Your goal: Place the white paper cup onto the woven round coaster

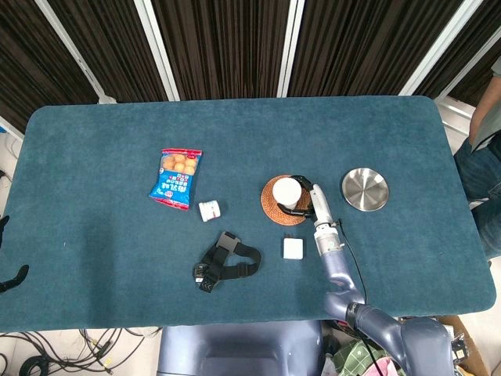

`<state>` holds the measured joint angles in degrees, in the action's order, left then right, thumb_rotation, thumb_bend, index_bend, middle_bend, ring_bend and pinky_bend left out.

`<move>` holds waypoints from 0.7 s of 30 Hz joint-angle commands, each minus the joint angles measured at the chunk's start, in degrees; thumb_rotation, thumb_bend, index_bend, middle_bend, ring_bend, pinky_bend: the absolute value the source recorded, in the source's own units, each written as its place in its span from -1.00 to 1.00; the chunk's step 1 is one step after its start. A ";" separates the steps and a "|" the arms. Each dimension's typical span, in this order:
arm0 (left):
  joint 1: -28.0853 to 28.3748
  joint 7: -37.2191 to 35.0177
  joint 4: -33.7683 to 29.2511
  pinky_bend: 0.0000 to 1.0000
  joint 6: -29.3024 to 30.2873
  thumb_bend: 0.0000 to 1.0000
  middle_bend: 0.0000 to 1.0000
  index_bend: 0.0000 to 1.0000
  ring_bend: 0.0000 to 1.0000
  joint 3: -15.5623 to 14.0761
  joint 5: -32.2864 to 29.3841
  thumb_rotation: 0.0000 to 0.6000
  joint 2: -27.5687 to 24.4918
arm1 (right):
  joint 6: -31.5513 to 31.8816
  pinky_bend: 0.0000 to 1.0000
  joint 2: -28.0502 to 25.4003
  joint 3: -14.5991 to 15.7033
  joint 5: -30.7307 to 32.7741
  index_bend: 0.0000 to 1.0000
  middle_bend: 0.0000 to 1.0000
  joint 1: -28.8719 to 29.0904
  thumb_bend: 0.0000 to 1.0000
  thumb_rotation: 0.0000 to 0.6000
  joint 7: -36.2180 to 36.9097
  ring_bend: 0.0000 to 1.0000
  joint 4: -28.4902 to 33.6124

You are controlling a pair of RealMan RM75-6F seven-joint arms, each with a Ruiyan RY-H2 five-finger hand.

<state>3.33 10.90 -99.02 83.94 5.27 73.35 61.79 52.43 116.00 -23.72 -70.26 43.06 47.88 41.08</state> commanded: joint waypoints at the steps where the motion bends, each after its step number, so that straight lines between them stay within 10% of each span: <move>1: -0.03 0.08 0.01 -1.00 0.07 -0.47 -0.95 -1.00 -1.00 0.02 -0.04 1.00 0.01 | 0.05 -0.76 0.45 0.42 -0.56 -0.76 -0.70 0.24 -0.87 1.00 0.69 -0.69 -0.88; 13: 0.05 0.20 -0.14 -1.00 -0.24 -0.47 -0.95 -1.00 -1.00 -0.08 -0.22 1.00 -0.09 | 1.72 -0.79 -2.86 3.83 -4.15 -1.00 -0.99 -1.71 -0.95 1.00 2.22 -0.93 1.02; 21: 0.01 0.09 -0.27 -1.00 -0.11 -0.47 -0.95 -1.00 -1.00 0.04 -0.39 1.00 -0.13 | 7.03 -0.79 -14.19 11.75 -11.28 -1.00 -0.99 -7.90 -0.95 1.00 -1.62 -0.93 11.25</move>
<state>3.33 10.98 -99.29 83.83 5.31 72.96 61.66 57.52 105.89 -15.09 -78.77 37.64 48.07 48.57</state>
